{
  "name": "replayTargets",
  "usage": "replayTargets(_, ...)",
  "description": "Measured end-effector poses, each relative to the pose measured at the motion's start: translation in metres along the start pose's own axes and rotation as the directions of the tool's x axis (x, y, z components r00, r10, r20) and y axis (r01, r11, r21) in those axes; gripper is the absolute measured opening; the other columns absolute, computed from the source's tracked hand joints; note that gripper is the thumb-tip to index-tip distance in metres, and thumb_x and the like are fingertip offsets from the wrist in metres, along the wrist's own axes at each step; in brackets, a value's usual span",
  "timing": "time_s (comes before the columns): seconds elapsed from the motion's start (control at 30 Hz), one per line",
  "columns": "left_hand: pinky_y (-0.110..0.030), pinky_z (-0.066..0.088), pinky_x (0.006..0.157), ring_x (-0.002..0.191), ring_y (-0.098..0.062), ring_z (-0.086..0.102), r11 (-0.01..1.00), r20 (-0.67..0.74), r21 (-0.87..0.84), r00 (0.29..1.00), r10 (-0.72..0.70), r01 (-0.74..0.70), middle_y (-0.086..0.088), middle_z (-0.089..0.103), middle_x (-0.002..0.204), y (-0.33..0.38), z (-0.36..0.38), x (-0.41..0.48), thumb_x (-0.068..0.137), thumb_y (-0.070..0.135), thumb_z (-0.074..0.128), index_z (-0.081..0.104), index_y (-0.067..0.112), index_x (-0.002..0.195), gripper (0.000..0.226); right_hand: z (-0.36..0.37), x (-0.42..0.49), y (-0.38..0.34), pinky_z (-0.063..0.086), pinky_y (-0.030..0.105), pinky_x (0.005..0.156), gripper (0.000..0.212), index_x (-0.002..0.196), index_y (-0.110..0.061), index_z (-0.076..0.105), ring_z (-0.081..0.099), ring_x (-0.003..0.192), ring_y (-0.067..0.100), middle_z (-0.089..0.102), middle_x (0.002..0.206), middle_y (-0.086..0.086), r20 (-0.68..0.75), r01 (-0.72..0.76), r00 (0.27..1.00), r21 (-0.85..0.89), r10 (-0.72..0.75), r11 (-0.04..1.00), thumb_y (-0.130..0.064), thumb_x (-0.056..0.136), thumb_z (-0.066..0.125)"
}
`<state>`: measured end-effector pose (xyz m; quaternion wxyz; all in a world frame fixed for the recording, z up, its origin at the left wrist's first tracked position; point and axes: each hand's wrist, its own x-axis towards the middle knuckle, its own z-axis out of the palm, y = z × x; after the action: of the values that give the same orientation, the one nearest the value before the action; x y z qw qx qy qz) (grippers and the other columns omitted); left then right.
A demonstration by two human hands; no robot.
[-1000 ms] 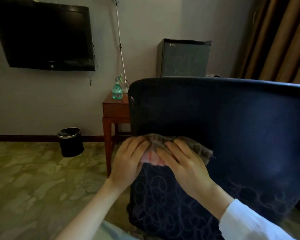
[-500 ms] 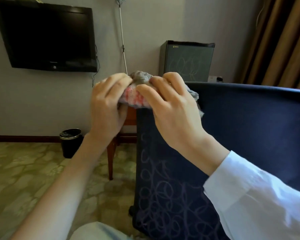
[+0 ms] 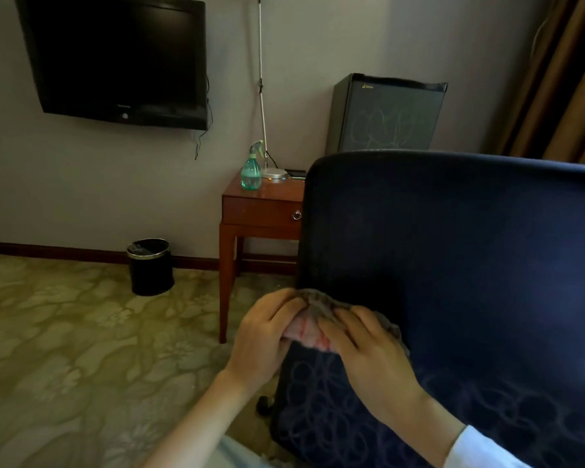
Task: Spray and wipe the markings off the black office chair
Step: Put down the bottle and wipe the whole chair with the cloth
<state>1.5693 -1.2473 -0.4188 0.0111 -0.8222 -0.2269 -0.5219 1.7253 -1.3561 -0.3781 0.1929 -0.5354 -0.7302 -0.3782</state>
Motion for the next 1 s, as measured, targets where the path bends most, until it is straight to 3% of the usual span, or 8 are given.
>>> replayTargets(0.1, -0.038, 0.049, 0.096, 0.114, -0.019, 0.055, 1.000, -0.072, 0.027, 0.997, 0.007, -0.005, -0.011, 0.065, 0.117, 0.010, -0.018, 0.033, 0.087, 0.020, 0.051, 0.066, 0.005, 0.114, 0.034, -0.018, 0.028, 0.010, 0.057, 0.040, 0.058, 0.050, 0.114, -0.010, 0.064, 0.060, 0.093, 0.030, 0.067, 0.103, 0.010, -0.042, -0.040, 0.998, 0.090, 0.044, 0.995, 0.000, 0.066, 0.071)
replayTargets(0.17, -0.039, 0.048, 0.097, 0.114, -0.026, 0.056, 0.998, -0.145, 0.064, 0.989, 0.033, -0.024, -0.015, 0.064, 0.118, 0.020, -0.040, 0.069, 0.086, 0.017, 0.051, 0.064, 0.001, 0.116, 0.036, -0.044, 0.055, 0.019, 0.056, 0.045, 0.067, 0.039, 0.115, -0.004, 0.065, 0.059, 0.098, 0.036, 0.066, 0.109, 0.017, -0.146, -0.025, 0.988, 0.106, 0.041, 0.994, -0.001, 0.076, 0.063)
replayTargets(0.27, -0.040, 0.049, 0.095, 0.113, -0.031, 0.056, 0.988, -0.224, 0.116, 0.967, 0.123, -0.099, -0.017, 0.059, 0.122, 0.035, -0.073, 0.125, 0.085, 0.011, 0.060, 0.061, -0.001, 0.118, 0.036, -0.089, 0.090, 0.036, 0.047, 0.041, 0.087, 0.033, 0.116, -0.002, 0.066, 0.055, 0.107, 0.039, 0.064, 0.116, 0.019, -0.294, -0.014, 0.955, 0.061, 0.031, 0.998, -0.014, 0.090, 0.049)
replayTargets(0.37, -0.038, 0.051, 0.092, 0.113, -0.028, 0.056, 0.986, -0.272, 0.118, 0.951, 0.150, -0.121, -0.016, 0.058, 0.122, 0.045, -0.082, 0.147, 0.083, 0.008, 0.068, 0.061, -0.001, 0.117, 0.036, -0.110, 0.104, 0.043, 0.041, 0.037, 0.092, 0.031, 0.116, -0.003, 0.066, 0.054, 0.108, 0.037, 0.064, 0.116, 0.017, -0.360, -0.027, 0.932, 0.019, 0.032, 0.999, -0.011, 0.090, 0.052)
replayTargets(0.6, -0.022, 0.038, 0.106, 0.114, -0.021, 0.053, 0.999, -0.144, 0.044, 0.989, 0.035, -0.029, -0.013, 0.060, 0.120, 0.017, -0.011, 0.048, 0.085, 0.019, 0.059, 0.065, 0.001, 0.114, 0.035, -0.031, 0.031, 0.027, 0.057, 0.032, 0.080, 0.043, 0.118, -0.010, 0.063, 0.053, 0.107, 0.027, 0.068, 0.109, 0.010, -0.113, -0.003, 0.994, 0.003, 0.003, 1.000, -0.008, 0.077, 0.049)
replayTargets(0.77, -0.035, 0.053, 0.084, 0.107, -0.017, 0.057, 1.000, 0.075, 0.012, 0.997, 0.011, -0.012, 0.002, 0.053, 0.121, 0.000, 0.023, -0.022, 0.083, 0.020, 0.057, 0.063, 0.011, 0.115, 0.033, 0.010, -0.018, 0.005, 0.055, 0.022, 0.066, 0.068, 0.115, -0.019, 0.055, 0.051, 0.099, 0.018, 0.070, 0.099, -0.001, 0.178, 0.015, 0.984, 0.052, -0.024, 0.999, -0.016, 0.050, 0.076)
replayTargets(0.87, -0.037, 0.052, 0.087, 0.108, -0.016, 0.058, 1.000, 0.021, -0.029, 1.000, -0.010, 0.011, -0.001, 0.058, 0.120, 0.002, 0.017, -0.008, 0.085, 0.019, 0.058, 0.064, 0.011, 0.116, 0.032, 0.003, -0.001, 0.010, 0.057, 0.030, 0.061, 0.040, 0.108, -0.017, 0.069, 0.057, 0.093, 0.020, 0.069, 0.099, 0.001, 0.084, -0.049, 0.996, 0.066, 0.043, 0.997, -0.014, 0.070, 0.059)
replayTargets(1.0, -0.039, 0.045, 0.100, 0.115, -0.022, 0.054, 0.998, -0.189, 0.028, 0.981, 0.052, -0.048, -0.012, 0.064, 0.118, 0.008, -0.022, 0.067, 0.088, 0.020, 0.055, 0.065, 0.005, 0.116, 0.034, -0.045, 0.059, 0.025, 0.055, 0.041, 0.074, 0.037, 0.113, -0.004, 0.068, 0.057, 0.097, 0.033, 0.067, 0.108, 0.014, -0.155, -0.017, 0.987, 0.086, 0.030, 0.996, -0.006, 0.084, 0.045)
